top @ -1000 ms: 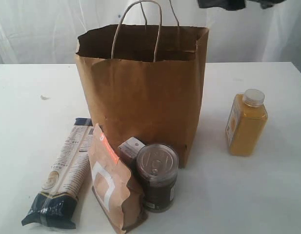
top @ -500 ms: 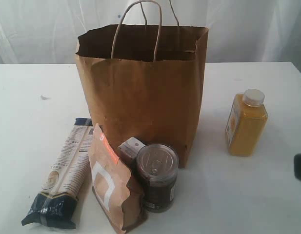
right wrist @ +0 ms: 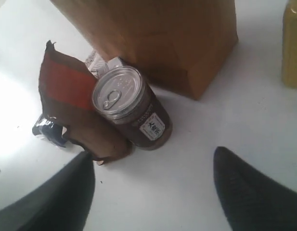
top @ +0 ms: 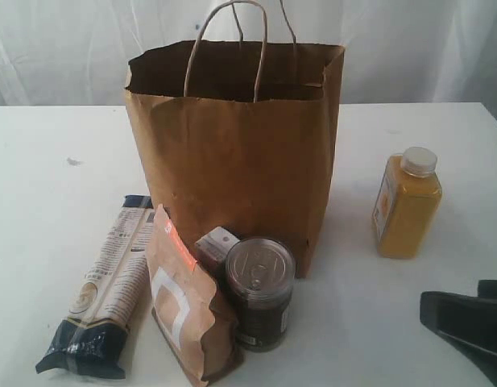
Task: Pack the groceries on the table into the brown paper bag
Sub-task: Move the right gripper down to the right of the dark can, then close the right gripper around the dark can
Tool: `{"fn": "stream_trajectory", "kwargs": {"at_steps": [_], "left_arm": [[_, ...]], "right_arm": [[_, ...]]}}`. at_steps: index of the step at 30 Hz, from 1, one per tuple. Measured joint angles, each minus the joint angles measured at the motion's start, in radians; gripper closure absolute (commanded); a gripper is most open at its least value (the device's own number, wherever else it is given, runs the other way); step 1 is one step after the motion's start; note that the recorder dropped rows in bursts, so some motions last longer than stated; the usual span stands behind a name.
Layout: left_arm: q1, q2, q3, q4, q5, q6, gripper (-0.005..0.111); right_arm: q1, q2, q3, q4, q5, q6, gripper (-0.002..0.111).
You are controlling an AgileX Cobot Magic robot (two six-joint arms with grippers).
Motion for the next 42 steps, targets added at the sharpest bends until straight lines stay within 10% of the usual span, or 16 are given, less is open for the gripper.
{"fn": "stream_trajectory", "kwargs": {"at_steps": [42], "left_arm": [[0.000, 0.000, 0.000, 0.000, 0.000, 0.000, 0.107]], "right_arm": [[0.142, 0.858, -0.391, 0.191, -0.034, -0.751, 0.032]]}}
